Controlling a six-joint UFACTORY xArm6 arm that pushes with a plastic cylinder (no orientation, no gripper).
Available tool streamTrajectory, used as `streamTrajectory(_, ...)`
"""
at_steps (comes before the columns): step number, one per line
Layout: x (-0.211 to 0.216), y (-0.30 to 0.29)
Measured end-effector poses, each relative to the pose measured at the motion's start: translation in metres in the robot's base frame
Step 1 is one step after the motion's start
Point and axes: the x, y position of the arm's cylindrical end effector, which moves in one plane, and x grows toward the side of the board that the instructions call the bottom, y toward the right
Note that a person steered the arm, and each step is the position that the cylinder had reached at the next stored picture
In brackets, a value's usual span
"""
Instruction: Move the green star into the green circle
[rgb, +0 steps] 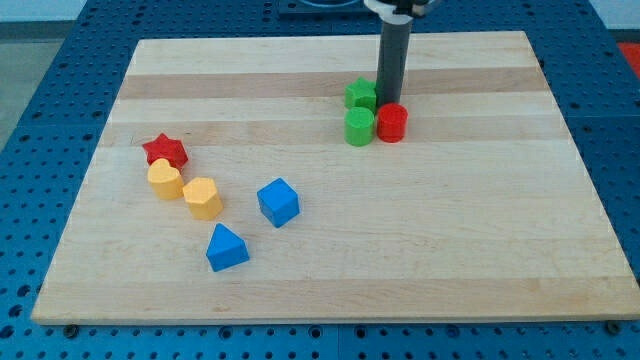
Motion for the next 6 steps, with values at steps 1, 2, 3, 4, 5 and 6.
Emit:
streamTrajectory(1,-0.023,0.020)
streamTrajectory(2,-0.086,0.020)
streamTrajectory(3,-0.093,0.002)
streamTrajectory(4,-0.090,-0.035)
streamTrajectory(5,-0.083,-0.035)
streamTrajectory(6,-0.065,-0.037)
